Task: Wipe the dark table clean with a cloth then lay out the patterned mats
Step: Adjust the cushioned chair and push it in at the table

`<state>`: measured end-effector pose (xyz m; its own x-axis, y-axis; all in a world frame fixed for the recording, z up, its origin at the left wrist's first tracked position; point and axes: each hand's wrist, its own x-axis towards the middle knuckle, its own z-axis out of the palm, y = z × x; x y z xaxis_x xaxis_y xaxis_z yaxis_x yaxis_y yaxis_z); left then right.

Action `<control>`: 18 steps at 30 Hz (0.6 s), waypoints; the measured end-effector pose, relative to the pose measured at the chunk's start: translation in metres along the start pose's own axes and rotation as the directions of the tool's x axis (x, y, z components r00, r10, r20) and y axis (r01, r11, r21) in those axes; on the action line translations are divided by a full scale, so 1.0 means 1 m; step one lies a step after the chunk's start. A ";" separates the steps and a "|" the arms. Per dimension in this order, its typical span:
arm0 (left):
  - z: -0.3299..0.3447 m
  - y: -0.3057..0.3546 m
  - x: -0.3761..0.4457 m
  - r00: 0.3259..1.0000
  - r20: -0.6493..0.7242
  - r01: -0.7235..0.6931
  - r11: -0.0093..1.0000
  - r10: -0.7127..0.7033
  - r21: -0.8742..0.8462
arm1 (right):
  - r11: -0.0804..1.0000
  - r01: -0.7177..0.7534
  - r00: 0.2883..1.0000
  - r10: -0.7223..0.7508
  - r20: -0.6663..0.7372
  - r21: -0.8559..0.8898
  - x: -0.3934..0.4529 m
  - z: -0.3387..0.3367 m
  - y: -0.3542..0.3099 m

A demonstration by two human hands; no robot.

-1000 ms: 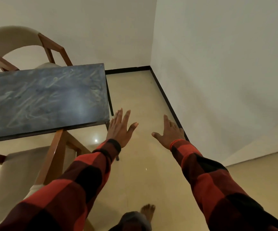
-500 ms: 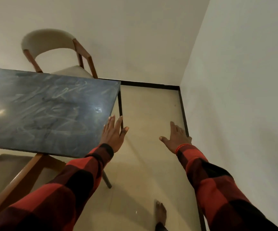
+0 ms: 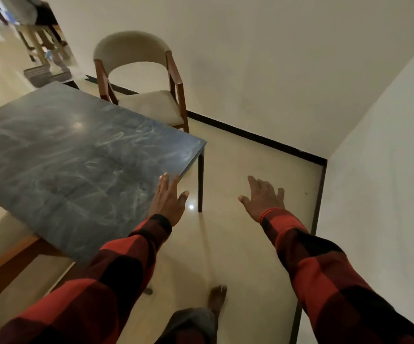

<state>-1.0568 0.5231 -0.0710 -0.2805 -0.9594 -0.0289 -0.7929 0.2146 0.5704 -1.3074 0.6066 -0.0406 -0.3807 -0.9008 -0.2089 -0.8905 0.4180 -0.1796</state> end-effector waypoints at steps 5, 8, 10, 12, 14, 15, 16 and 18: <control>0.027 0.030 0.086 0.999 -0.022 0.037 0.999 -0.037 -0.014 | 0.995 0.094 0.992 -0.090 -0.089 0.045 0.099 -0.021 0.017; 0.042 0.050 0.134 0.996 -0.003 0.084 0.996 -0.084 -0.036 | 0.994 0.102 0.995 -0.101 -0.021 0.042 0.148 -0.032 0.031; 0.051 0.068 0.170 0.993 0.008 0.117 0.991 -0.117 -0.072 | 0.995 0.100 0.995 -0.100 0.013 0.004 0.185 -0.043 0.044; 0.059 0.086 0.207 0.987 0.016 0.159 0.982 -0.158 -0.103 | 0.996 0.093 0.995 -0.093 0.026 -0.001 0.223 -0.054 0.059; 0.066 0.101 0.234 0.985 0.020 0.175 0.978 -0.174 -0.114 | 0.996 0.094 0.994 -0.093 0.056 0.000 0.256 -0.062 0.071; 0.069 0.108 0.247 0.984 0.016 0.179 0.977 -0.179 -0.119 | 0.995 0.101 0.993 -0.101 0.066 -0.008 0.273 -0.066 0.076; 0.072 0.114 0.262 0.982 0.010 0.186 0.976 -0.186 -0.116 | 0.993 0.113 0.991 -0.111 0.069 -0.021 0.293 -0.070 0.081; 0.077 0.122 0.290 0.974 0.002 0.225 0.970 -0.225 -0.092 | 0.988 0.149 0.986 -0.144 0.088 -0.045 0.330 -0.076 0.085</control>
<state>-1.2764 0.2848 -0.0726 -0.0958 -0.9827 -0.1584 -0.7821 -0.0241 0.6227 -1.5274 0.3362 -0.0516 -0.2248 -0.9378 -0.2645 -0.9475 0.2737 -0.1652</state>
